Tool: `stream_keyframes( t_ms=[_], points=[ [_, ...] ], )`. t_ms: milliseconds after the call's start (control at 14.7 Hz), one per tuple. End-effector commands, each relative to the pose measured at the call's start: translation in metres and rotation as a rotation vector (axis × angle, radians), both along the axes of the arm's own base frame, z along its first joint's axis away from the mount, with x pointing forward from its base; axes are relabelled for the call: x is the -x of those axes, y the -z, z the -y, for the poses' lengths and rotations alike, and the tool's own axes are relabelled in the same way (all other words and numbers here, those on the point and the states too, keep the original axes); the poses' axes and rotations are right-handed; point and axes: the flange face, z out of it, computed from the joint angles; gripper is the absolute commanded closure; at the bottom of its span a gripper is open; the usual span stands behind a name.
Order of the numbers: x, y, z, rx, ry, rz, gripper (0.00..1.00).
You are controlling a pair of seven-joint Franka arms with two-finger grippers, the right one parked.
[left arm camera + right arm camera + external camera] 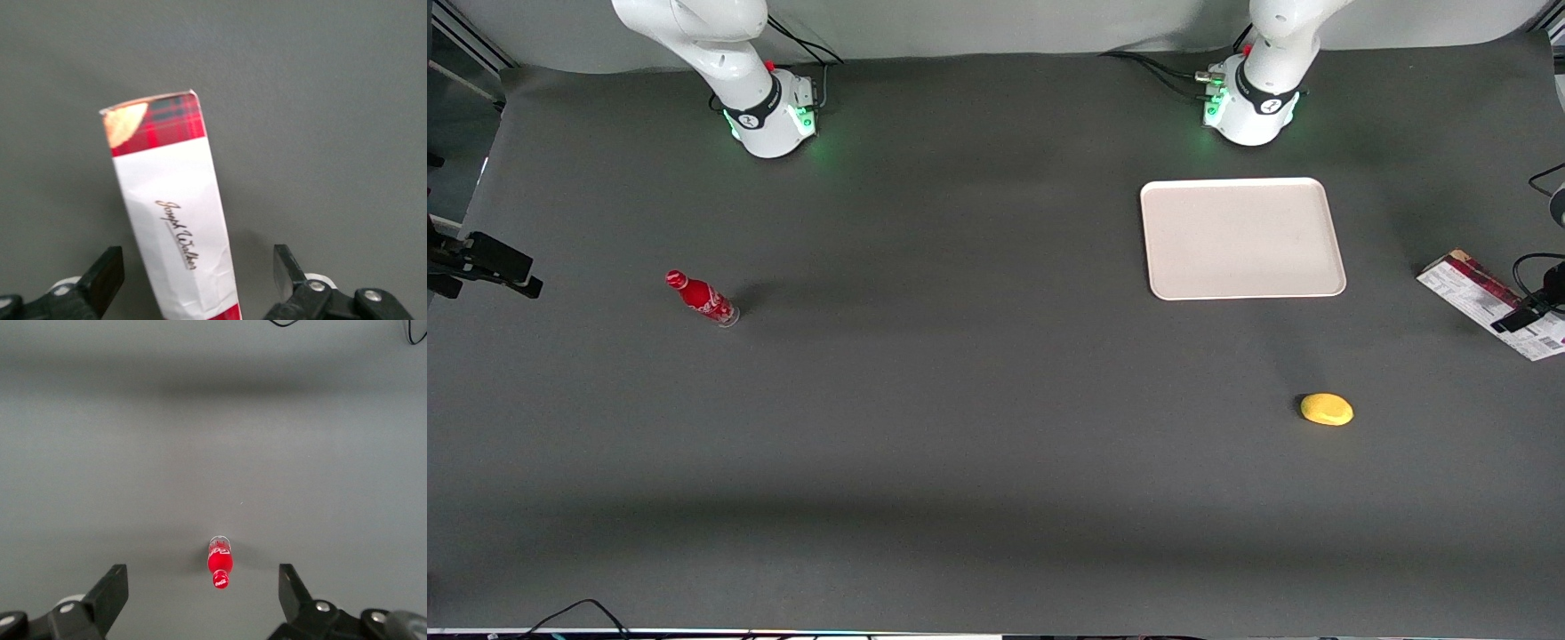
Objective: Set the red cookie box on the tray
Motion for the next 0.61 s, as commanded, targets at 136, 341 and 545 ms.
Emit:
stream_keyframes(
  t_ms=[136, 341, 545],
  points=[
    [0.001, 0.006, 0.004, 0.011, 0.080, -0.008, 0.20],
    [0.002, 0.004, 0.003, 0.009, 0.082, -0.007, 0.83],
    [0.003, -0.005, 0.000, 0.032, 0.069, -0.022, 1.00]
  ],
)
